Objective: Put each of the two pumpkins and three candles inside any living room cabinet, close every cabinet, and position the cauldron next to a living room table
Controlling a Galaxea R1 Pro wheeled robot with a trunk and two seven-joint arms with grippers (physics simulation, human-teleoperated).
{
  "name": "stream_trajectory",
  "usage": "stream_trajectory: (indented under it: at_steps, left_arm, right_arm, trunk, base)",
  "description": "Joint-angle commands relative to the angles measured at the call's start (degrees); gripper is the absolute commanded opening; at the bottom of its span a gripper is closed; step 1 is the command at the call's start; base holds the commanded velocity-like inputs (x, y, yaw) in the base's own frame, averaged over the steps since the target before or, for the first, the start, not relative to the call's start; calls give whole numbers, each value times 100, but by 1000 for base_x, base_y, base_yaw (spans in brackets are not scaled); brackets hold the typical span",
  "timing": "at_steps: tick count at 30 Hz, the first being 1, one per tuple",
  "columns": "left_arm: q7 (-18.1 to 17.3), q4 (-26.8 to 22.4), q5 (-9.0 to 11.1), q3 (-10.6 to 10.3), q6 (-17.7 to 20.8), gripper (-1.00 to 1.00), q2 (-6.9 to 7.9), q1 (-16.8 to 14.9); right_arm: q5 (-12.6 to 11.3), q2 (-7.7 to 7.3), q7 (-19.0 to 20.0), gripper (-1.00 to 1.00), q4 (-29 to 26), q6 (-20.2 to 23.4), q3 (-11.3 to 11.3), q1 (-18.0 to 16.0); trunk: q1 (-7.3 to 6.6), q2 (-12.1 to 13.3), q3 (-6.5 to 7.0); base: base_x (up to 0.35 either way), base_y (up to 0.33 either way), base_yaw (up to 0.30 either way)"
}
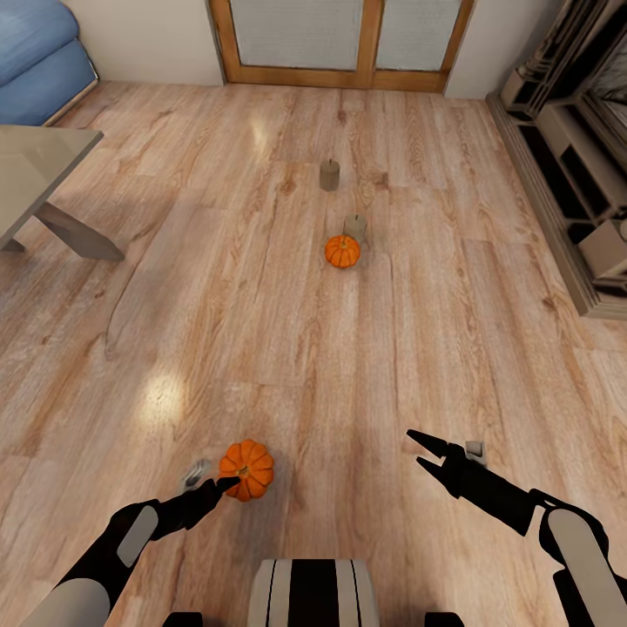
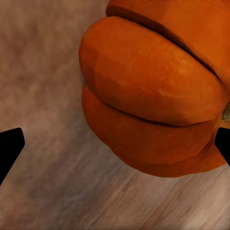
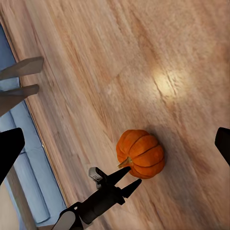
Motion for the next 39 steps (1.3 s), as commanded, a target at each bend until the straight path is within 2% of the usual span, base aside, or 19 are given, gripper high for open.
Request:
stream_trajectory:
  at_steps: [1, 39]
  left_arm:
    - [-9, -1, 19, 24, 44, 100, -2, -2]
    - [-9, -1, 19, 27, 44, 100, -1, -2]
  right_arm:
    - [57, 1, 59, 100, 1, 26, -8, -3]
    - [31, 1, 59, 100, 1, 26, -10, -3]
  trunk:
    - [-1, -1, -3]
    - [-1, -1, -3]
  base:
    - [2, -2, 0]
    - [46, -25, 0]
